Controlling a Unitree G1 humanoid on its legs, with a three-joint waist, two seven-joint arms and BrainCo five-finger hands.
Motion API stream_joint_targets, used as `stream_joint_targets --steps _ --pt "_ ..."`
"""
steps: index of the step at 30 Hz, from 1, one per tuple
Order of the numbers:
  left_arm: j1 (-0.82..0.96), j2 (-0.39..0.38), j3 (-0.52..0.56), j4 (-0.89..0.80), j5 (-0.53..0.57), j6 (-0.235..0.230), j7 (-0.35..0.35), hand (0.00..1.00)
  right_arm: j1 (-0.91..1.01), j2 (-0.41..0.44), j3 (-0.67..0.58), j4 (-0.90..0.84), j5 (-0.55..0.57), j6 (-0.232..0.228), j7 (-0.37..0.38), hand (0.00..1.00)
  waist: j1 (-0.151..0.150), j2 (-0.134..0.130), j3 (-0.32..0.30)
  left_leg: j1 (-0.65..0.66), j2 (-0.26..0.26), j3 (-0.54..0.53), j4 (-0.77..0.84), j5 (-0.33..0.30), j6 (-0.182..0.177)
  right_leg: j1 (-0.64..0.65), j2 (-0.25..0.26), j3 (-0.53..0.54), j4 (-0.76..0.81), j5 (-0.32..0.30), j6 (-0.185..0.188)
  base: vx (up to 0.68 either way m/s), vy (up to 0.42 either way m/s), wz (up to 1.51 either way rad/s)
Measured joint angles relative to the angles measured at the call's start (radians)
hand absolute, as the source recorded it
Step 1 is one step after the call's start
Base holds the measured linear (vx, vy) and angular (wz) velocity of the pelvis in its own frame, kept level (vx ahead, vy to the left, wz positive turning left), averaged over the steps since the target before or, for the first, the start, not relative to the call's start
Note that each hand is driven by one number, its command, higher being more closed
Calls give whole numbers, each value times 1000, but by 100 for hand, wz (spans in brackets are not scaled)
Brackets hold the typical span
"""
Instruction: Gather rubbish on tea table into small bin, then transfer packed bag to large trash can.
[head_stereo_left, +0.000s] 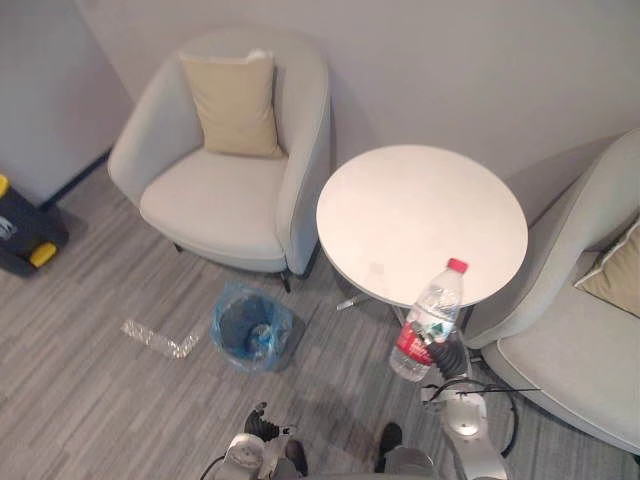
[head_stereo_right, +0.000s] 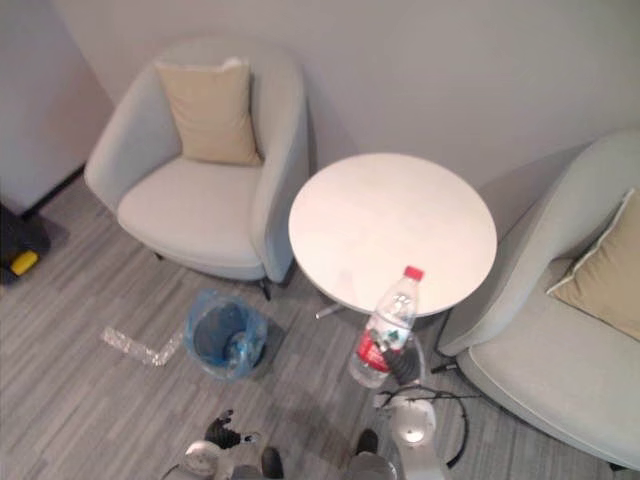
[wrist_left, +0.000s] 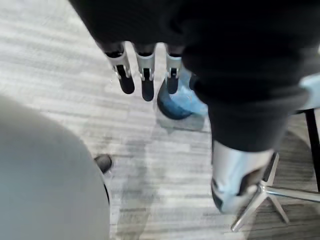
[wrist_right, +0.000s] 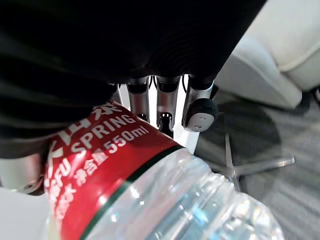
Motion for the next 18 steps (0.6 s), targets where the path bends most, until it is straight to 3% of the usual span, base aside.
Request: stream_joint_targets --steps 4,8,12,15,18 --pt "-1 -1 2 15 -1 -1 0 0 36 -5 -34 0 1 0 1 100 -14 -12 0 -20 -17 -118 -36 40 9 -18 73 182 64 -97 -2 -41 -92 92" --pt "-2 -6 32 15 -1 0 0 0 42 -5 -42 0 3 0 5 100 -11 -7 -3 -24 -20 -200 -76 85 2 1 78 125 71 -128 -14 70 -69 66" --pt "-4 4 42 6 -3 1 2 0 39 3 -42 0 6 -2 9 100 0 -32 -14 -72 -23 -248 33 59 -19 50 78 81 77 -149 -32 135 -66 68" --pt "-4 4 58 -22 -23 0 4 0 41 0 -44 -7 12 -2 8 100 6 -41 -4 -187 -19 -176 320 -6 1 124 75 65 56 -153 -40 137 4 79" --pt "-7 13 83 -47 -44 -1 21 0 41 3 -41 -23 36 -7 5 100 43 -57 7 -249 26 -28 491 -9 5 203 81 44 13 -186 -74 61 -41 36"
